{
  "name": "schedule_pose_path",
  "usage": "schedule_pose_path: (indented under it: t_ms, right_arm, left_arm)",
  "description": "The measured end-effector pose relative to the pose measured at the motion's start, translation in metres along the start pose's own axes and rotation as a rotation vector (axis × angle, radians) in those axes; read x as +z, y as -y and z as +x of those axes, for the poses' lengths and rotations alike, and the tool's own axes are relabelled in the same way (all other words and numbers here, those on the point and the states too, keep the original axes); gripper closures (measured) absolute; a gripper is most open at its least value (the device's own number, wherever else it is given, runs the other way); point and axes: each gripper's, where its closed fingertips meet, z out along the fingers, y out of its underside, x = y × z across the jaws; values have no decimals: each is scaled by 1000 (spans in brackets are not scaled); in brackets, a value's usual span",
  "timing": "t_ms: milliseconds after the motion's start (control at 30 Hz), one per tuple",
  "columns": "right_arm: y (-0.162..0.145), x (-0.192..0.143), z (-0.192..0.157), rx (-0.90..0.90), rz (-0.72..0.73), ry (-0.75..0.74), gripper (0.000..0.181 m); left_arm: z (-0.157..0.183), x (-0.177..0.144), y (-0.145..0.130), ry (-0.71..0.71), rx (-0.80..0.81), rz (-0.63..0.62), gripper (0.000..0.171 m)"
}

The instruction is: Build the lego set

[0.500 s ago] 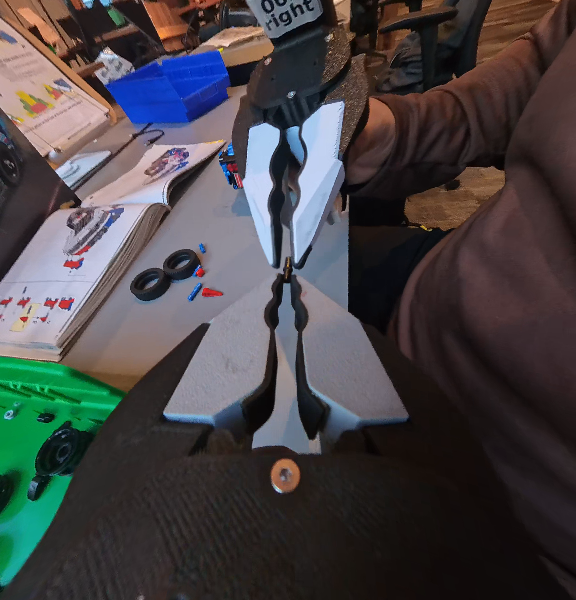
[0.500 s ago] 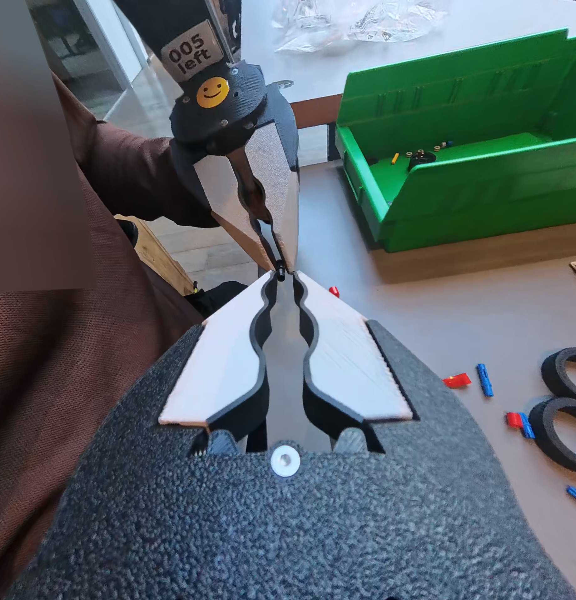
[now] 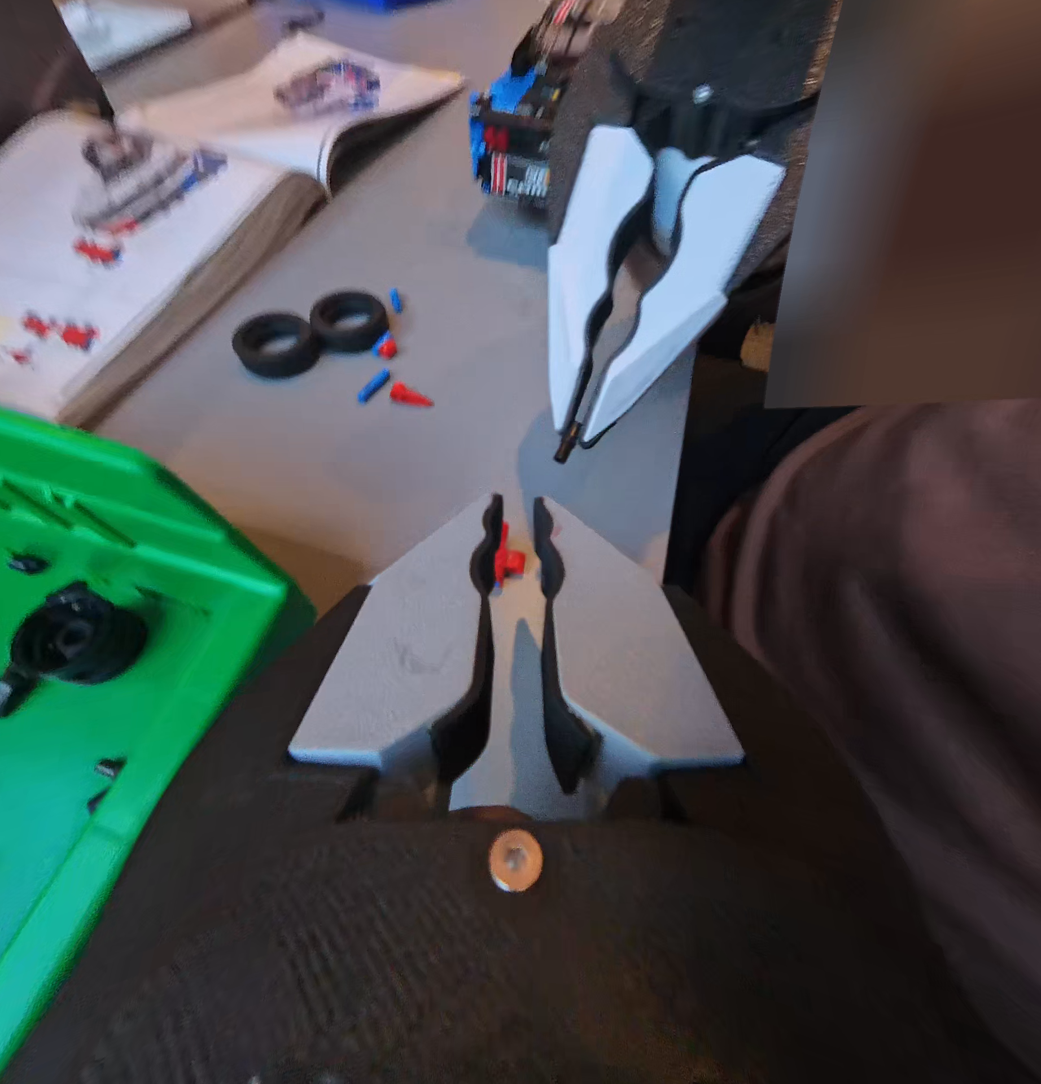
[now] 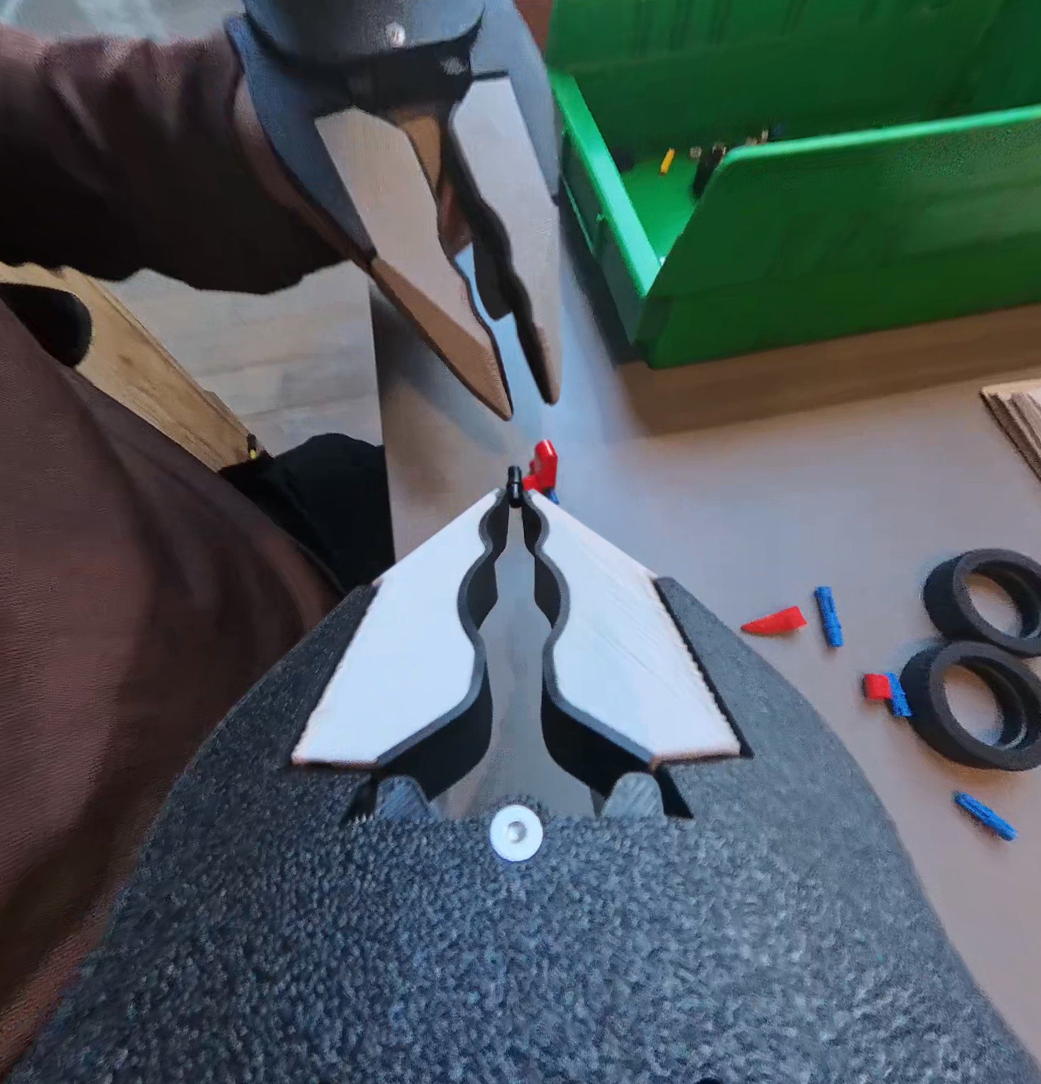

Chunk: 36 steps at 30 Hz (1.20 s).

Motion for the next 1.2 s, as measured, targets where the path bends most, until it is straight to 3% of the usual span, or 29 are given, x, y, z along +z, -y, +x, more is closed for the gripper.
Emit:
schedule_pose_path:
  t_ms: [67,167,333,433,533,700,1200]
  right_arm:
    - [-7,5,2,6,-32,-17,178]
    - [-11,7,3,25,-35,-34,178]
    - [-18,7,-3,111,-30,1,179]
    - [-23,7,-3,128,-30,3,179]
    - [-27,8,-6,160,-56,46,179]
    - [-38,11,0,90,-125,-31,179]
    - [-29,7,0,129,-59,-62,179]
  left_arm:
    - [-3,4,-10,-17,-49,-67,153]
    - [-8,12,-22,6,-37,-149,151]
    - [-7,25,-36,6,2,-250,156]
    - [-4,28,-36,-11,21,-247,167]
    - [-2,29,-35,-31,15,-232,167]
    - [0,30,-34,-44,25,-203,167]
    - [6,31,-34,-93,76,-194,167]
